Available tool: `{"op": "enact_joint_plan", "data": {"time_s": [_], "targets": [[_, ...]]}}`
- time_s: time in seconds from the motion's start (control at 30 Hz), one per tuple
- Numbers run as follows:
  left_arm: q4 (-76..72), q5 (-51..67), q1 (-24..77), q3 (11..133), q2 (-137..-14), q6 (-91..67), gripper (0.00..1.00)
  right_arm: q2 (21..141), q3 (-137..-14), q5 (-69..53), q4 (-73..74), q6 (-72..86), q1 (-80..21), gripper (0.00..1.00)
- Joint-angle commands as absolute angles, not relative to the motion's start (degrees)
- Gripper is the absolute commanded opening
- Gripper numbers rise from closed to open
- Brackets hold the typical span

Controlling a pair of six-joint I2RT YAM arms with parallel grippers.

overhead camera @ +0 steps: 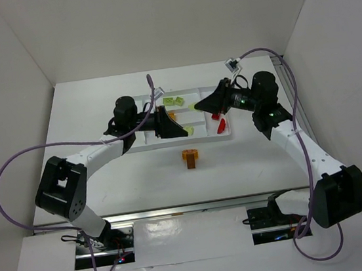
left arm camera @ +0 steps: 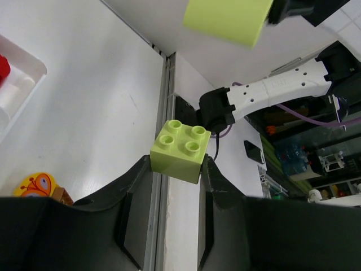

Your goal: Sort the legos into containers by color

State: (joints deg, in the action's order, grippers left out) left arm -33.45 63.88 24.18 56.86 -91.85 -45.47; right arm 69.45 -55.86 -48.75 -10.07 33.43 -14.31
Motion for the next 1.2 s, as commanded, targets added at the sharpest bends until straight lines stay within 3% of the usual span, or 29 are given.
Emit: {"op": "enact_joint_plan", "data": {"time_s": [0.0, 0.13, 0.2, 0.3, 0.5, 0.73, 0.97, 1.0, 1.17], "targets": [[-38.8, 65.0, 24.3, 55.7, -91.1, -46.7, 0.0, 69.3, -58.2, -45.0, -16.5, 35.4, -14.1, 0.06], [-34.2, 62.9, 23.6, 55.2, -89.2, -44.3, 0.0, 72.0, -60.3, -36.5, -12.8, 33.8, -14.1, 0.06], [-18.3, 58.2, 22.2, 57.8, -86.7, -39.2, 0.0, 76.9, -62.9, -29.3, -6.6, 32.4, -14.7, 0.06], [3.4, 40.3, 22.2, 60.6, -84.4, -30.6, 0.0, 84.7, -70.8, -15.3, 3.6, 30.5, -17.7, 0.06], [14.6, 18.6, 21.5, 63.1, -79.4, -30.4, 0.0, 99.3, -84.7, 2.7, 10.5, 27.6, -22.1, 0.06], [20.3, 13.2, 20.9, 78.4, -94.7, -30.8, 0.0, 112.2, -94.7, 15.4, 13.9, 25.8, -25.0, 0.09], [22.0, 7.5, 20.2, 91.5, -108.2, -32.3, 0.0, 120.8, -100.3, 16.5, 13.4, 24.7, -25.0, 0.13], [22.6, 6.9, 20.2, 92.5, -109.2, -32.3, 0.0, 121.5, -100.9, 16.5, 13.4, 24.7, -25.0, 0.16], [23.1, 6.3, 19.0, 95.6, -112.5, -32.3, 0.0, 123.4, -102.6, 15.4, 13.4, 23.6, -25.0, 0.66]]}}
